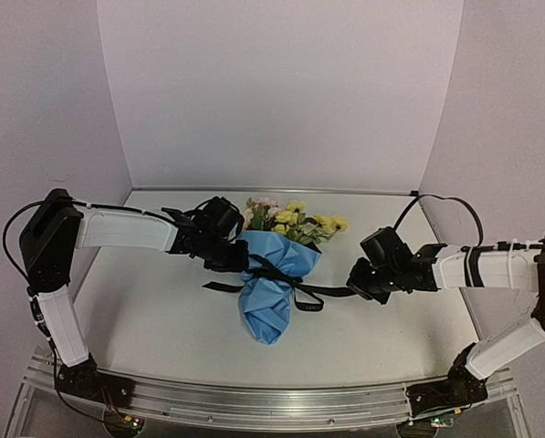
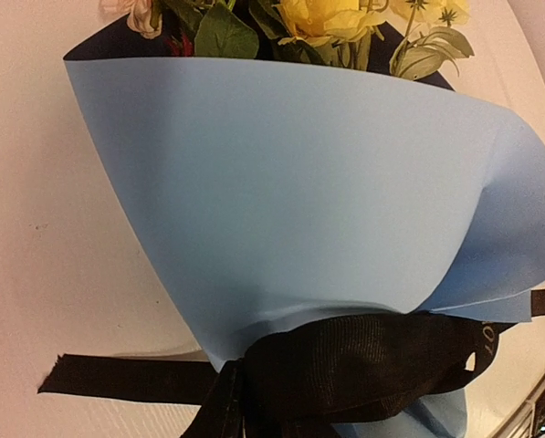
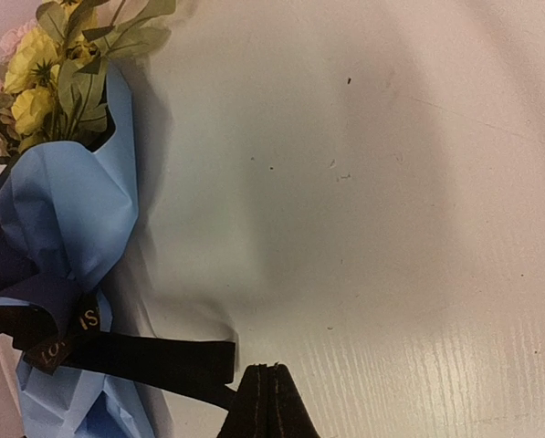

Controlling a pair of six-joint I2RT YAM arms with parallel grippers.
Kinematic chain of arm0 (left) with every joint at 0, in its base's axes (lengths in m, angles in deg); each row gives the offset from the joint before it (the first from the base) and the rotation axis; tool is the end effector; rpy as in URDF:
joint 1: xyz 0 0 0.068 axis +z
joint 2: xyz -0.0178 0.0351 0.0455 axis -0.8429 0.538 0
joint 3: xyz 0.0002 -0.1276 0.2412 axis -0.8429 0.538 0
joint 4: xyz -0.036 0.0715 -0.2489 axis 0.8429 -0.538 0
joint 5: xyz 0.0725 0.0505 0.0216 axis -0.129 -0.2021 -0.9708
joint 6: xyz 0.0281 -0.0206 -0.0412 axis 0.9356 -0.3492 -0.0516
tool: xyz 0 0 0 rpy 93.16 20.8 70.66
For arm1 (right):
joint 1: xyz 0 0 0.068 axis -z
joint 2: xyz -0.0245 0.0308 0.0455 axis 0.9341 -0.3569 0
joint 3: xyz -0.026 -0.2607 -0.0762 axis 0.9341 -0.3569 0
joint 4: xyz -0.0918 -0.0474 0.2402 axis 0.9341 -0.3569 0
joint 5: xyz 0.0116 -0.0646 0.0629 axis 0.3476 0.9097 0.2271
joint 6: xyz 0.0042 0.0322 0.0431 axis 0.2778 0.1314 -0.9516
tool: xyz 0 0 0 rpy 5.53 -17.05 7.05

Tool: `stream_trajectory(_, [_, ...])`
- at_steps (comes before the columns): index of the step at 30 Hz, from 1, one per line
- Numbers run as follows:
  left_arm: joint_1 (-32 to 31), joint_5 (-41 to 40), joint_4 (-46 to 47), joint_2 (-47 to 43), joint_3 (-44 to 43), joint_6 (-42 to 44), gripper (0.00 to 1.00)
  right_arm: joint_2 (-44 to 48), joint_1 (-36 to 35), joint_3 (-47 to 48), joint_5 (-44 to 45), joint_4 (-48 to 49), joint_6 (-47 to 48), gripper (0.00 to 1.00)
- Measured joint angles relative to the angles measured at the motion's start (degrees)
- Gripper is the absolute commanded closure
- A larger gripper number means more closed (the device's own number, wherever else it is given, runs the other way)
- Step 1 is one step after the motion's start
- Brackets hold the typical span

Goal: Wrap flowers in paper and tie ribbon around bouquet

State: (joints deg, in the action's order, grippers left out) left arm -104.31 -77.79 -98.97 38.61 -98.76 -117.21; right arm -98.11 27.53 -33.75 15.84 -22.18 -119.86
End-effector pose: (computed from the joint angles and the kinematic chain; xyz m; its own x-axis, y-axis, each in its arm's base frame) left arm 0.2662 -0.2839 0.1934 -0.8605 0.0904 -0.5014 0.2922 0.8937 -0.3405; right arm 0.2106 0.1839 0.1865 -0.8382 0.4128 -0.3564 0.1876 0.8319 0.5223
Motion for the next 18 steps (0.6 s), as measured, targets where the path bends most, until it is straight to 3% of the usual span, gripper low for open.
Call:
stream_trajectory(6, [0.02, -3.79, -2.26, -0.07, -0.02, 0.47, 1.0, 0.5, 0.0, 0.01, 1.43, -1.65, 0.31, 1.0])
stream_trajectory(18, [0.19, -7.68, -3.78, -0.33, -1.27, 7.19, 0.96, 2.06, -0.28, 0.02, 1.82, -1.61, 0.89, 1.0])
